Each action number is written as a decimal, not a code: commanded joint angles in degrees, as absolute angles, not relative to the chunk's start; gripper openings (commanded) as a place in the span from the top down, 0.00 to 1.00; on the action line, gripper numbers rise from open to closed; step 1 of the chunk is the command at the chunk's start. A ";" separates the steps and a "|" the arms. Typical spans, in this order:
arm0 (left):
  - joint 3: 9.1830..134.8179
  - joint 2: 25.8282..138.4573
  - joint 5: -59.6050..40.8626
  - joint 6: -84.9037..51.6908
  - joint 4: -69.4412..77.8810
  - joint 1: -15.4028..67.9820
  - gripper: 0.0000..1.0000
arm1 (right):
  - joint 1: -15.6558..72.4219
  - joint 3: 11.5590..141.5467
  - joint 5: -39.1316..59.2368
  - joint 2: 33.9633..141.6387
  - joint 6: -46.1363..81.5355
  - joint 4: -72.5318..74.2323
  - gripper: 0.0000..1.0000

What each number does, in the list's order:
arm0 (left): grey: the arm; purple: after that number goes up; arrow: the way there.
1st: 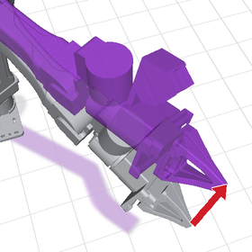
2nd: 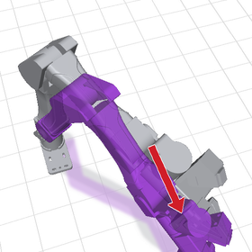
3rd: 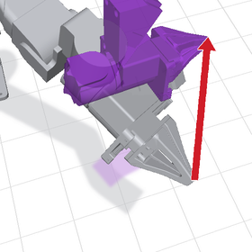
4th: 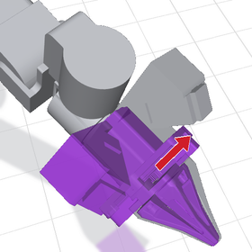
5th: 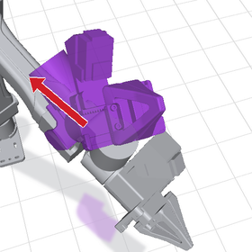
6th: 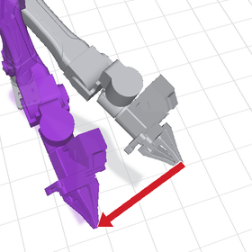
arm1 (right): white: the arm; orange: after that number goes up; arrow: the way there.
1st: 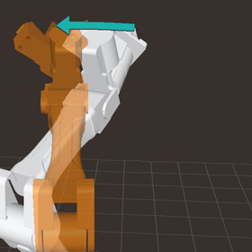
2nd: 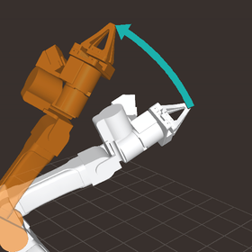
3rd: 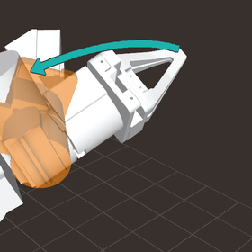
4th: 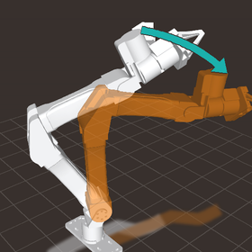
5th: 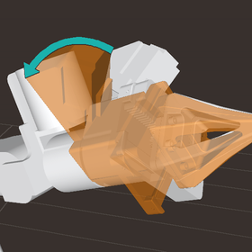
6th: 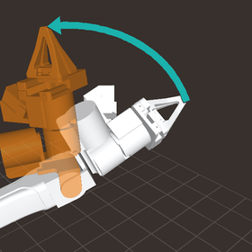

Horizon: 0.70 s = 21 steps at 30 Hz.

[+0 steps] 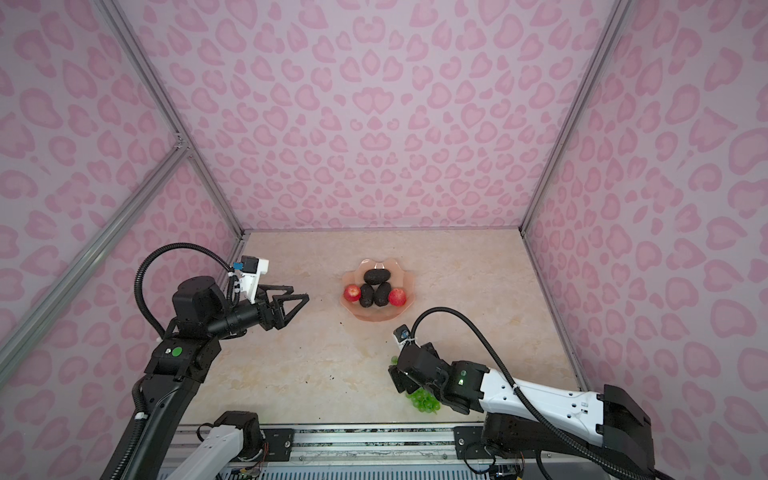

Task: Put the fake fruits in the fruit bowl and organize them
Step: 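Move the right gripper to the green grapes and grasp the bunch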

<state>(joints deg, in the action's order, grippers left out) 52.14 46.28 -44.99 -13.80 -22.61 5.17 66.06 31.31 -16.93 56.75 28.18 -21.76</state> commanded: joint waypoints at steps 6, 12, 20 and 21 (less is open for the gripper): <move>52.03 45.88 -46.31 -14.58 -21.09 5.12 0.13 | 70.73 23.50 -24.12 58.32 41.07 -14.68 0.14; 52.21 46.07 -46.49 -15.51 -20.59 5.16 0.13 | 73.85 19.34 -25.35 62.40 46.36 -10.39 0.16; 52.46 46.39 -46.58 -15.85 -20.39 5.18 0.13 | 74.48 18.18 -26.52 66.79 47.65 -4.66 0.43; 52.45 46.32 -46.50 -15.89 -20.39 5.19 0.13 | 74.49 18.69 -27.25 67.33 47.87 -4.70 0.48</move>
<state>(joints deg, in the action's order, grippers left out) 52.14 46.26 -45.65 -15.44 -22.37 5.15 74.48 18.31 -25.15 66.13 46.11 -7.25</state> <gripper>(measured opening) 0.871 0.540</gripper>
